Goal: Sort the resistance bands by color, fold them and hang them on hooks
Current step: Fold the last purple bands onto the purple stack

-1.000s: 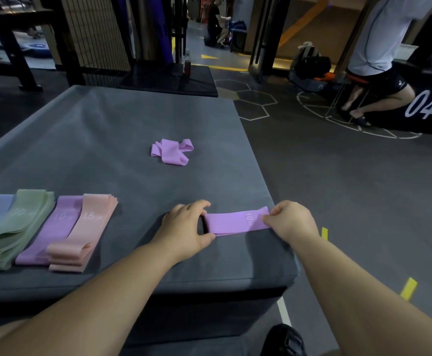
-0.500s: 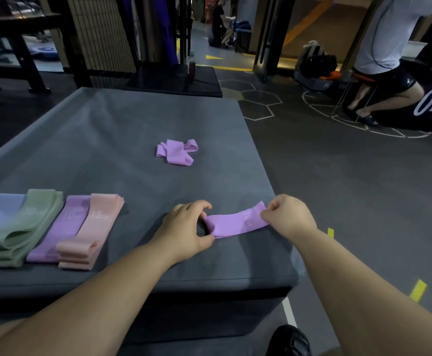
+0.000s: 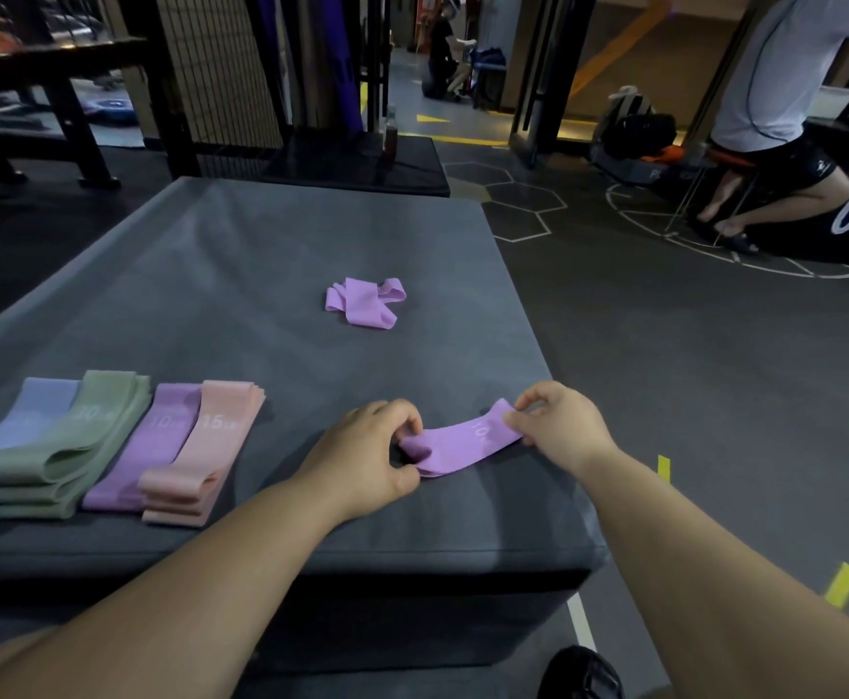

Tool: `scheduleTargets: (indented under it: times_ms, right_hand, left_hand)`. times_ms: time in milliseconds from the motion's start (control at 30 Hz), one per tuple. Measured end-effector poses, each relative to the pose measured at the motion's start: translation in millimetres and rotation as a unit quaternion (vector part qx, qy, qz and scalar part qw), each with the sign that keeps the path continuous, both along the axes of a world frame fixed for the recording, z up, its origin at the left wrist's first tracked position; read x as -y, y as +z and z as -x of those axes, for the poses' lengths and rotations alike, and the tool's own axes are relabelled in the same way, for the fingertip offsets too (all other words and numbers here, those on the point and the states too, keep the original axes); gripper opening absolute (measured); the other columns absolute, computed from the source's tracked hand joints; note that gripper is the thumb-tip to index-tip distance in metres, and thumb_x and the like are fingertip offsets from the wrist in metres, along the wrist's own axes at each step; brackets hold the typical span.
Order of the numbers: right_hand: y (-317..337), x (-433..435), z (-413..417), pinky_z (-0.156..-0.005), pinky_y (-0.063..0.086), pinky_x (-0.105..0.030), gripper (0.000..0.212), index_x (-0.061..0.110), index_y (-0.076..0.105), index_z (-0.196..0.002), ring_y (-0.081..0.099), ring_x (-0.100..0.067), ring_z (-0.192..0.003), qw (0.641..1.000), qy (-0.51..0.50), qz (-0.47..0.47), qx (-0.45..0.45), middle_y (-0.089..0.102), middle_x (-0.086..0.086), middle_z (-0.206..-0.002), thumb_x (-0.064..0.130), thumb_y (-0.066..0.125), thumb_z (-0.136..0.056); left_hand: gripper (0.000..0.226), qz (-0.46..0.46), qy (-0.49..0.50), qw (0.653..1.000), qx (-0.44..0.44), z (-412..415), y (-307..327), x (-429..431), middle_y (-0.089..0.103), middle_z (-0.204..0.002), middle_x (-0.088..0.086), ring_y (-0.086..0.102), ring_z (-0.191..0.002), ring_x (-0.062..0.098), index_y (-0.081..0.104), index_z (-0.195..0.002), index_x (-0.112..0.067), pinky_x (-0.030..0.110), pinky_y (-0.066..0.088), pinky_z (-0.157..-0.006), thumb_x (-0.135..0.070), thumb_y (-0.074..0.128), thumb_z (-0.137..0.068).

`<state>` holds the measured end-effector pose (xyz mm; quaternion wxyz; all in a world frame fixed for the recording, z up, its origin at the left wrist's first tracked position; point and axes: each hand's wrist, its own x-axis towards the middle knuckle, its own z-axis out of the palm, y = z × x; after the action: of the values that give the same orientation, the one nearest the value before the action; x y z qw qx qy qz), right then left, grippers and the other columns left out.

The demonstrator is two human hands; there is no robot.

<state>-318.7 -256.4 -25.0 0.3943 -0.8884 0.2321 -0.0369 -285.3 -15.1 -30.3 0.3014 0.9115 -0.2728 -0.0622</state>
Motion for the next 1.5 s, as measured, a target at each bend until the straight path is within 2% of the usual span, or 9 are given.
scheduleTargets:
  times_ms: [100, 233, 367, 500, 700, 867, 1067, 1267, 1500]
  right_hand:
    - [-2.8, -4.3, -4.2, -0.064, 0.047, -0.024, 0.012, 0.026, 0.059, -0.082, 0.063, -0.006, -0.06, 0.999, 0.017, -0.019, 0.019, 0.068, 0.007, -0.07, 0.025, 0.071, -0.084]
    - [-5.5, -14.3, -13.4, -0.073, 0.051, -0.028, 0.014, 0.03, 0.059, -0.08, 0.065, -0.012, -0.072, 0.999, 0.046, -0.01, 0.023, 0.068, 0.006, -0.075, 0.025, 0.072, -0.084]
    - [-5.6, -24.9, -21.9, -0.061, 0.041, -0.021, 0.011, 0.029, 0.059, -0.084, 0.06, -0.01, -0.076, 0.997, 0.064, 0.029, 0.025, 0.065, 0.009, -0.077, 0.028, 0.07, -0.086]
    - [-6.8, -32.1, -28.8, -0.058, 0.038, -0.017, 0.009, 0.029, 0.06, -0.09, 0.057, -0.009, -0.079, 0.997, 0.055, 0.052, 0.032, 0.06, 0.015, -0.077, 0.029, 0.069, -0.087]
    - [-13.1, -34.8, -33.9, -0.059, 0.04, -0.021, 0.006, 0.029, 0.062, -0.092, 0.057, -0.012, -0.08, 0.995, 0.038, 0.086, 0.037, 0.058, 0.016, -0.077, 0.03, 0.067, -0.088]
    - [-23.5, -35.4, -34.4, -0.074, 0.045, -0.028, 0.013, 0.023, 0.069, -0.1, 0.058, -0.019, -0.091, 0.983, 0.054, 0.16, 0.065, 0.059, 0.004, -0.092, 0.03, 0.065, -0.09]
    - [-28.8, -32.2, -33.2, -0.094, 0.046, -0.035, 0.027, 0.02, 0.069, -0.117, 0.053, -0.025, -0.111, 0.976, 0.079, 0.185, 0.086, 0.065, -0.003, -0.111, 0.028, 0.062, -0.092]
    - [-26.9, -29.2, -23.4, -0.112, 0.027, -0.027, 0.038, 0.018, 0.057, -0.135, 0.038, -0.02, -0.138, 0.953, 0.171, 0.226, 0.105, 0.055, 0.002, -0.14, 0.017, 0.049, -0.098]
    - [-25.3, -33.7, -15.2, -0.122, -0.001, -0.032, 0.059, 0.026, 0.009, -0.157, -0.01, -0.007, -0.15, 0.909, 0.284, 0.302, -0.041, 0.001, 0.014, -0.163, 0.048, 0.023, -0.104]
  left_hand:
    - [0.028, 0.011, 0.014, 0.999, -0.05, 1.0, 4.3, -3.3, 0.055, -0.09, -0.015, 0.054, -0.08, 0.008, 0.047, -0.09, -0.034, 0.035, 0.051, -0.075, -0.034, 0.064, -0.068]
    - [0.034, 0.005, 0.019, 0.995, -0.094, 2.2, 10.0, -9.9, 0.058, -0.083, -0.013, 0.054, -0.07, 0.009, 0.047, -0.086, -0.034, 0.035, 0.051, -0.07, -0.045, 0.056, -0.055]
    - [0.031, -0.026, 0.006, 0.994, -0.104, 4.2, 7.2, -14.3, 0.058, -0.083, -0.014, 0.053, -0.069, 0.008, 0.051, -0.083, -0.036, 0.041, 0.054, -0.073, -0.047, 0.058, -0.055]
    - [0.023, -0.046, 0.005, 0.996, -0.08, 3.0, 2.1, -18.1, 0.053, -0.093, -0.016, 0.053, -0.081, 0.003, 0.055, -0.084, -0.036, 0.031, 0.051, -0.08, -0.049, 0.069, -0.073]
    - [0.016, -0.047, -0.007, 0.998, 0.046, 0.8, -6.9, -7.8, 0.054, -0.112, -0.012, 0.046, -0.11, 0.015, 0.057, -0.106, -0.026, 0.03, 0.04, -0.09, -0.035, 0.054, -0.093]
    - [0.043, -0.121, -0.097, 0.987, 0.049, 0.8, -14.3, -1.2, 0.029, -0.155, -0.018, 0.016, -0.147, 0.008, 0.037, -0.147, -0.036, 0.032, 0.016, -0.118, -0.034, 0.035, -0.104]
    - [0.046, -0.167, -0.133, 0.975, 0.06, 5.0, -18.1, -0.1, 0.014, -0.161, -0.017, 0.003, -0.149, 0.007, 0.025, -0.152, -0.033, 0.032, 0.0, -0.121, -0.033, 0.026, -0.106]
    - [0.047, -0.166, -0.128, 0.975, 0.072, 10.3, -20.8, -1.1, 0.008, -0.161, -0.018, 0.001, -0.15, 0.008, 0.021, -0.153, -0.033, 0.033, -0.002, -0.121, -0.033, 0.025, -0.106]
    - [0.05, -0.193, -0.129, 0.97, 0.078, 9.7, -22.6, -0.8, 0.002, -0.161, -0.018, -0.007, -0.15, 0.01, 0.01, -0.155, -0.034, 0.034, -0.005, -0.121, -0.036, 0.02, -0.106]
